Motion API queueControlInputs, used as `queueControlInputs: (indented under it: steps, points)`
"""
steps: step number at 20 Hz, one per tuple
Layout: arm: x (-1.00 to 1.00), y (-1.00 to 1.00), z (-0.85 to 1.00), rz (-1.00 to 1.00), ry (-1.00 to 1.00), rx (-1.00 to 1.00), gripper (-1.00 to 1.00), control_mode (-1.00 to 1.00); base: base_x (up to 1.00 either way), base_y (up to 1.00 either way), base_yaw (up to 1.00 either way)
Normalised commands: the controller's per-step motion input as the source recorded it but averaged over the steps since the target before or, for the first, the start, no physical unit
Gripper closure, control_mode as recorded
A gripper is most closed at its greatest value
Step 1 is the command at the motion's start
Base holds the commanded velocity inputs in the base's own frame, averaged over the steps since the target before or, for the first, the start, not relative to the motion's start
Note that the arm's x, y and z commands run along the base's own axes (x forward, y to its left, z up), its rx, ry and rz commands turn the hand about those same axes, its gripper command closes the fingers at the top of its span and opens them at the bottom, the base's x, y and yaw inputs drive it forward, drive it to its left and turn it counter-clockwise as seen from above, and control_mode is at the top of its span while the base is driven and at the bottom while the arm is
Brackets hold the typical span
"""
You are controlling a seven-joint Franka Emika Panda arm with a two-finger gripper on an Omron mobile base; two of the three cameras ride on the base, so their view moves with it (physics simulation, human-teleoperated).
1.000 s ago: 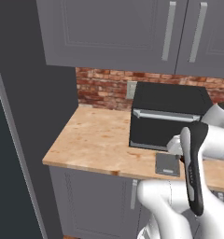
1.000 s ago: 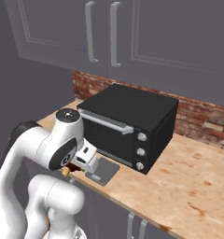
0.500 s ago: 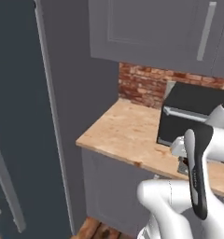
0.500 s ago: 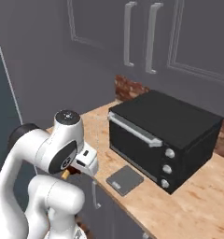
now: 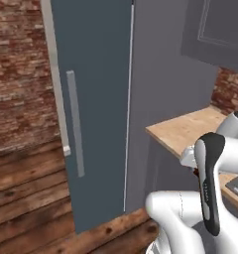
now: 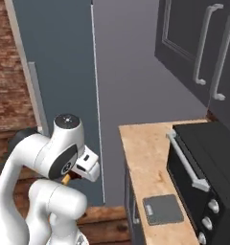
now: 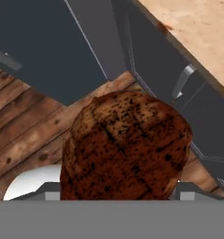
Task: Take the steak from the fridge and place it on the digital scale on the counter by the fridge. Wait a few seconds for a reading, then move it to the plate on the dining counter.
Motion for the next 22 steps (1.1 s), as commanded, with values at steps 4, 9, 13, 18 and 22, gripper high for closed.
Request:
queueControlInputs:
  steps: [4,9,13,18,22]
  points:
    - [0.00,0.00,0.00,0.00,0.00,0.00,1.00,1.00,-1.00,-0.07,0.75]
    - [0.00,0.00,0.00,0.00,0.00,0.00,1.00,1.00,-1.00,-0.01,0.56]
    - [0.00,0.00,0.00,0.00,0.00,0.00,1.00,1.00,-1.00,0.10,0.33]
    - [0.00,0.00,0.00,0.00,0.00,0.00,1.00,1.00,-1.00,0.45,0.12]
    - [0.00,0.00,0.00,0.00,0.00,0.00,1.00,1.00,-1.00,0.59,0.01]
